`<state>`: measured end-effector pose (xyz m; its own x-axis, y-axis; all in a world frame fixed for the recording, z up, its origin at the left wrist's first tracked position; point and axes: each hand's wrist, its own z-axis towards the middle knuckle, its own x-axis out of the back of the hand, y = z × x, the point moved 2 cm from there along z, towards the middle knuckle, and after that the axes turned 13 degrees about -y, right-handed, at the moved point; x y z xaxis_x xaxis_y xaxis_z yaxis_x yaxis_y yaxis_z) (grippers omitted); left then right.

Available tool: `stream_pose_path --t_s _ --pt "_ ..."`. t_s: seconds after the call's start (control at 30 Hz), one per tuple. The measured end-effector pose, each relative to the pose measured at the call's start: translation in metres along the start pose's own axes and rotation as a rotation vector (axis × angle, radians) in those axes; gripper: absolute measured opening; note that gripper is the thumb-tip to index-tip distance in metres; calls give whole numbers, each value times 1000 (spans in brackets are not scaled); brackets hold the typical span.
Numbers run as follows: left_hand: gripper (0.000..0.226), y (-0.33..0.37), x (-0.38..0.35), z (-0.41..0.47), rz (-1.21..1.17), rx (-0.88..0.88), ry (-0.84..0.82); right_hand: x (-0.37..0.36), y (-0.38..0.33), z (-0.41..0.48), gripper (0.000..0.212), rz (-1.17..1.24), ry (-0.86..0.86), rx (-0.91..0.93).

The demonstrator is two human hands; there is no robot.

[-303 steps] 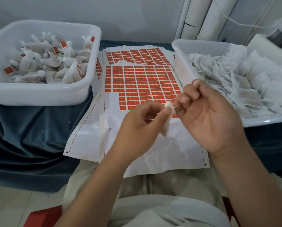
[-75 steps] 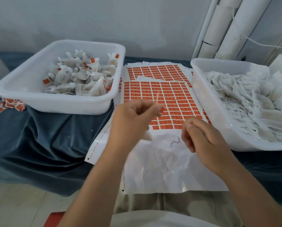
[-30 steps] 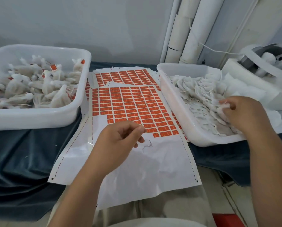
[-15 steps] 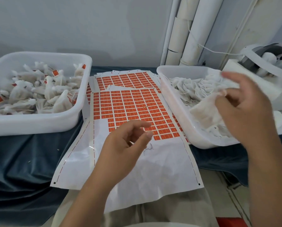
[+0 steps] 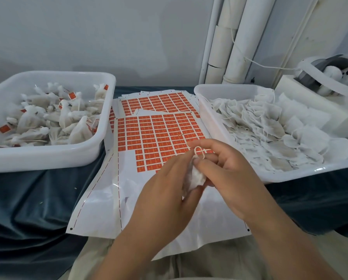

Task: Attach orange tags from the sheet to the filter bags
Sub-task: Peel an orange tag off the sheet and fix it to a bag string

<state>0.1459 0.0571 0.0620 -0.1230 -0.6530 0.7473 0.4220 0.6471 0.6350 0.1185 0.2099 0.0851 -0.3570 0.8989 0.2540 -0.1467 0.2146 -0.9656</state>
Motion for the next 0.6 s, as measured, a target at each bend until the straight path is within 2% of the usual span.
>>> stream_pose_path --t_s 0.13,0.33,0.53,0.6 --pt "51 -10 1 1 -196 -7 -79 5 4 -1 27 -76 -78 -28" --pt "29 -21 3 7 -557 173 11 10 1 -1 20 -255 -87 -17" --pt "37 -27 9 8 -641 254 44 11 -1 -3 17 -510 -49 -20" --pt "38 -26 12 8 -577 246 22 11 -1 -3 23 -487 -60 -17"
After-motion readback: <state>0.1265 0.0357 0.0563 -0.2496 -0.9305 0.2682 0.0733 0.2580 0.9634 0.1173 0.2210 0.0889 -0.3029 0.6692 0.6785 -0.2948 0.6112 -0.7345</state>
